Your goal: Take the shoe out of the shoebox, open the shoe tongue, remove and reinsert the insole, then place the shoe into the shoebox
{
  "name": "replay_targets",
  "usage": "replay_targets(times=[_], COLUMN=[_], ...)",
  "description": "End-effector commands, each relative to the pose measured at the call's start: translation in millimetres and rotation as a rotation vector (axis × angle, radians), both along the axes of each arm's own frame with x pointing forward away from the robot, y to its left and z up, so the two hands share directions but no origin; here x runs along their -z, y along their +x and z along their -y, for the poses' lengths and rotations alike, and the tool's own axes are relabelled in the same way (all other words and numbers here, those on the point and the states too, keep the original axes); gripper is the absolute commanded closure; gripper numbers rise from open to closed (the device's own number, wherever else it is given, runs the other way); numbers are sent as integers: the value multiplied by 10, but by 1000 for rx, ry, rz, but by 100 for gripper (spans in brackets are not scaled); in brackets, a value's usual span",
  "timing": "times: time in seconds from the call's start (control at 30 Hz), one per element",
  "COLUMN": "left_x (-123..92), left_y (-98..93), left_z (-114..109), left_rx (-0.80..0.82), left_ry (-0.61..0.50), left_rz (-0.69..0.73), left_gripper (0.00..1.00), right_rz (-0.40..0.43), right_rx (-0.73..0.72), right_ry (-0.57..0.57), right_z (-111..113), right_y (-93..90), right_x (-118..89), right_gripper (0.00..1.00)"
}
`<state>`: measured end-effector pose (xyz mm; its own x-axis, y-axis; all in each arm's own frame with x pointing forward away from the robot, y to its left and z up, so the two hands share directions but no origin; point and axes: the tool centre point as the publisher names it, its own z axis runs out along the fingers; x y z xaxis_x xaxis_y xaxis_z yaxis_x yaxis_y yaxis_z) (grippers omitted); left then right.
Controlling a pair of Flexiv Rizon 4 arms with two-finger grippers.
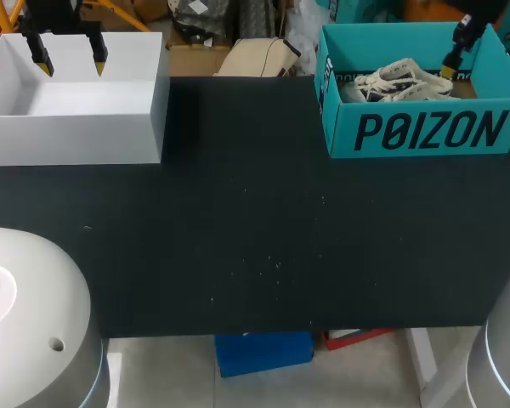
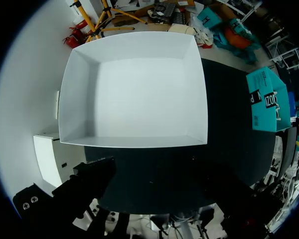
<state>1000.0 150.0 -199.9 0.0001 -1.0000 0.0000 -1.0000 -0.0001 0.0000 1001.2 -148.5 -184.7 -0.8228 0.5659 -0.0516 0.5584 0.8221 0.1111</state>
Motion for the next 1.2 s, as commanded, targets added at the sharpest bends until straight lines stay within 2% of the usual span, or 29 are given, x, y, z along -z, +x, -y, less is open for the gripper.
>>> replay_targets(times=[0.03,0.13,0.17,0.2,0.23,0.27,0.33,0.37,0.4,0.43,0.63,1.2], left_x=[1,1,1,1,1,1,1,1,1,1,1,1], left_y=[0,0,0,0,0,0,0,0,0,0,0,0], left_z=[0,0,0,0,0,0,0,0,0,0,0,0], left_rx=[0,0,0,0,0,0,0,0,0,0,0,0], left_ry=[0,0,0,0,0,0,0,0,0,0,0,0], left_rz=[0,0,0,0,0,0,0,0,0,0,0,0], left_gripper=[0,0,0,0,0,0,0,0,0,0,0,0], right_rz=[59,62,61,58,60,62,53,55,56,56,52,29], right_rx=[-262,-302,-310,-319,-332,-338,-349,-353,-361,-361,-377,-415], right_ry=[-89,-119,-122,-122,-135,-142,-135,-143,-149,-150,-157,-160], right_z=[-97,-171,-191,-211,-230,-250,-284,-301,-311,-323,-395,-430], right_y=[95,158,175,194,214,231,268,299,324,346,484,827], right_x=[40,65,81,99,115,128,165,196,226,255,398,869], right_gripper=[0,0,13,9,0,1,16,43,53,55,53,57])
